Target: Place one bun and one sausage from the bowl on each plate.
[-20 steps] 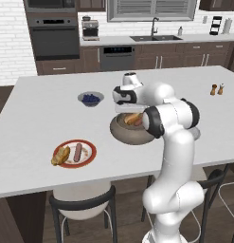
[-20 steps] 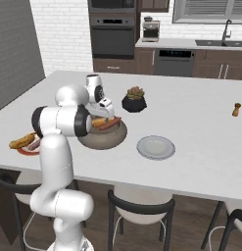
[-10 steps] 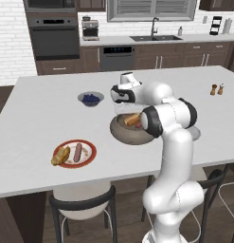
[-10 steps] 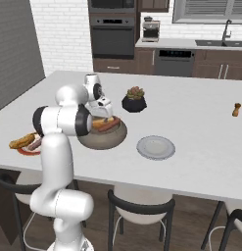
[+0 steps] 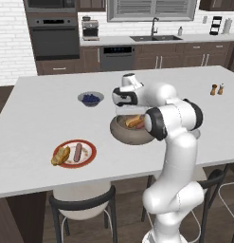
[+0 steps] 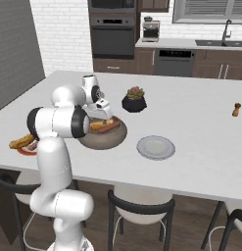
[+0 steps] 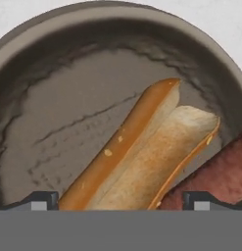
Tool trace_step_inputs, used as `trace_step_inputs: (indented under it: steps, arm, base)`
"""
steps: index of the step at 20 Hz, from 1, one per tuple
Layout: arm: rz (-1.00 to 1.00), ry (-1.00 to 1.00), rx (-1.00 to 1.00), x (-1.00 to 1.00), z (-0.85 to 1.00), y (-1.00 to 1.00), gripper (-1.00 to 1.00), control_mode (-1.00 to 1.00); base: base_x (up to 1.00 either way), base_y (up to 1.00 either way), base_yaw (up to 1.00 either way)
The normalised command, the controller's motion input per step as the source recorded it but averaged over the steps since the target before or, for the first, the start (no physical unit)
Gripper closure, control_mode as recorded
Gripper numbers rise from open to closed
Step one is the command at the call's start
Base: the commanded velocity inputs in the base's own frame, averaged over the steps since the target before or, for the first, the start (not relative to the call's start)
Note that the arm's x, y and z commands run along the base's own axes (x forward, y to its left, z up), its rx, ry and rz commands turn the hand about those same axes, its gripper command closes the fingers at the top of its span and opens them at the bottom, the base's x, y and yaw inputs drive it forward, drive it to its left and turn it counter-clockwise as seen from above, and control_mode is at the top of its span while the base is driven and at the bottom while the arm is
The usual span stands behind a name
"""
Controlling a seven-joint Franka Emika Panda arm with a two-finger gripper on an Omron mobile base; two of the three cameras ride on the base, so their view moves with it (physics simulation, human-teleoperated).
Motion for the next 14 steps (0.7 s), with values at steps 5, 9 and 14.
trace_step_inputs:
  steps: [5, 9, 14]
  arm:
    - [0.0, -0.11, 0.0, 0.0, 0.13, 0.11, -1.0, -1.0]
    - [0.0, -0.01, 0.0, 0.12, 0.06, 0.31, -1.0, -1.0]
    - [-0.01, 0.08, 0.0, 0.02, -0.17, 0.21, -1.0, -1.0]
  base:
    - [0.0, 0.0, 0.0]
    - [0.0, 0.0, 0.0]
    - [0.0, 0.0, 0.0]
